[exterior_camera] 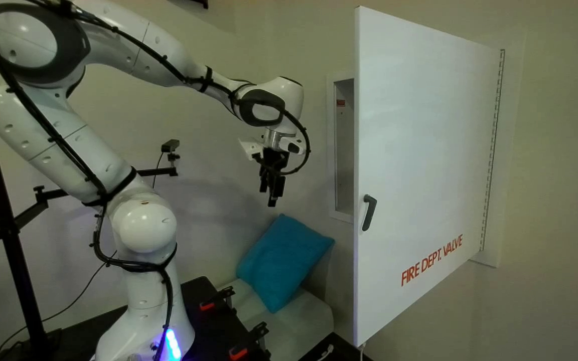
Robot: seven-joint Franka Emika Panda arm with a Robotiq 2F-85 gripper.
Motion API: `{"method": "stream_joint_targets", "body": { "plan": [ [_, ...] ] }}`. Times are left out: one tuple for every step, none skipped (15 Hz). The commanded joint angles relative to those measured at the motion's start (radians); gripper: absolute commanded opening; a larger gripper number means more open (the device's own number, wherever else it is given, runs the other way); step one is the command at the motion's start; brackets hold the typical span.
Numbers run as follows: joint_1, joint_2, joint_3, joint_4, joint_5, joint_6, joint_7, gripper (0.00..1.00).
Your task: Close the door
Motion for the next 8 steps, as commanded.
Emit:
{"method": "stream_joint_targets", "body": {
  "plan": [
    [-0.021,0.002,0.018,0.002,0.009,-0.004,-0.009,1.0],
    [-0.021,0.002,0.018,0.002,0.009,-0.004,-0.009,1.0],
    [-0.025,-0.002,0.02,0.0,0.003,-0.007,-0.003,1.0],
    [-0.034,-0.012,0.021,-0.009,-0.001,-0.01,0.01,1.0],
    [-0.043,-0.02,0.02,-0.017,-0.003,-0.015,0.018,1.0],
    [-0.054,-0.035,0.018,-0.034,-0.005,-0.018,0.023,1.0],
    [-0.066,-0.048,0.015,-0.049,-0.005,-0.018,0.029,1.0],
    [-0.082,-0.065,0.01,-0.07,-0.007,-0.02,0.032,1.0]
  ]
}}
